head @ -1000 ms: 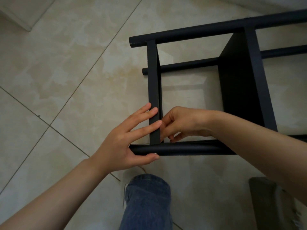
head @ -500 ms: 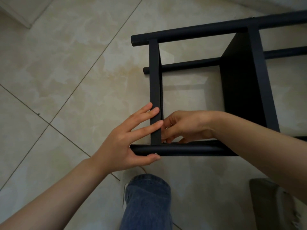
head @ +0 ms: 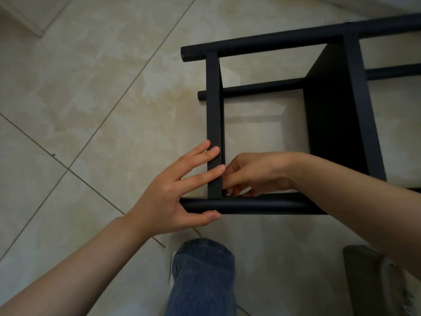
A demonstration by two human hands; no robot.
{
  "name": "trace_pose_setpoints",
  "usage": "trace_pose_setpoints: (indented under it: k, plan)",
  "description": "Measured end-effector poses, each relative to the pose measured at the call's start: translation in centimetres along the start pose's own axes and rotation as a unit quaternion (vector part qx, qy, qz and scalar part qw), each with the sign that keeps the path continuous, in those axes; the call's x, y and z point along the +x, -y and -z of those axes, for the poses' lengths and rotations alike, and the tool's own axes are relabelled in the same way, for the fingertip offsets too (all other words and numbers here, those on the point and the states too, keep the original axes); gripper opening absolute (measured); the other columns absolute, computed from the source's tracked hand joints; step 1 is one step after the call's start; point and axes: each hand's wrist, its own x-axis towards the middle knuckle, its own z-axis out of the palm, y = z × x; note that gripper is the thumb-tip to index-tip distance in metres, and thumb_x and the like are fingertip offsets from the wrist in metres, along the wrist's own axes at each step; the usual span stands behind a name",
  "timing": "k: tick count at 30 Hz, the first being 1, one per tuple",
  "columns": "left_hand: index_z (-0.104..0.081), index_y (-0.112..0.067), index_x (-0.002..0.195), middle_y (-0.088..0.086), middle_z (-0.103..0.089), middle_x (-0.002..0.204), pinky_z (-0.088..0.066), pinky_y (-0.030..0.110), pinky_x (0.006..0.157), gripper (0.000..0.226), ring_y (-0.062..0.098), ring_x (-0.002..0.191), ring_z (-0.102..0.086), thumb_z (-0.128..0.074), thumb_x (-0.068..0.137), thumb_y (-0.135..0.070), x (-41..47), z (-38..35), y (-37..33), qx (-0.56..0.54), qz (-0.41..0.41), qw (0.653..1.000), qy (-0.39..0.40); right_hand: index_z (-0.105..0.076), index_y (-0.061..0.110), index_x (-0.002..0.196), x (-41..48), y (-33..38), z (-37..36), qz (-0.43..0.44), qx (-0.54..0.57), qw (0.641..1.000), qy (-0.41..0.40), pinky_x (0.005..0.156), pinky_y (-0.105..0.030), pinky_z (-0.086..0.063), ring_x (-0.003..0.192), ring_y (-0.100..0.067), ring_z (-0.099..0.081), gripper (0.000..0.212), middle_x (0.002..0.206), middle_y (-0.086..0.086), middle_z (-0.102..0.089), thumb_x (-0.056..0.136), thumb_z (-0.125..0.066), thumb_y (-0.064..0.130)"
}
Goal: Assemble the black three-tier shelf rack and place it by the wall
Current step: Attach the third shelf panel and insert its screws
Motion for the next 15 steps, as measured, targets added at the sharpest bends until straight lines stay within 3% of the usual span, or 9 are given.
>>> trace_pose_setpoints:
  k: [4, 15]
  plan:
    - [-0.055, -0.004, 0.137, 0.018, -0.044, 0.152, -0.033, 0.044, 0.120, 0.067, 0.032, 0.150, -0.032, -0.079, 0.084, -0.038, 0.06, 0.09, 0.01, 0.009, 0.000, 1.000, -0.001, -0.072, 0.026, 0.060, 0.04, -0.09, 0.23, 0.007, 0.005, 1.000, 0.006, 0.071, -0.026, -0.038, 0.066, -0.008, -0.048, 0.036, 0.065, 0.007, -0.059, 0.093, -0.063, 0.014]
    - [-0.055, -0.005, 0.137, 0.018, -0.044, 0.152, -0.033, 0.044, 0.120, 0.066, 0.033, 0.150, -0.032, -0.078, 0.085, -0.039, 0.02, 0.04, -0.07, 0.005, -0.001, 1.000, -0.004, -0.070, 0.023, 0.062, 0.11, -0.12, 0.50, -0.011, 0.022, 1.000, 0.010, 0.071, -0.028, -0.037, 0.065, -0.009, -0.050, 0.030, 0.064, 0.005, -0.058, 0.091, -0.067, 0.017]
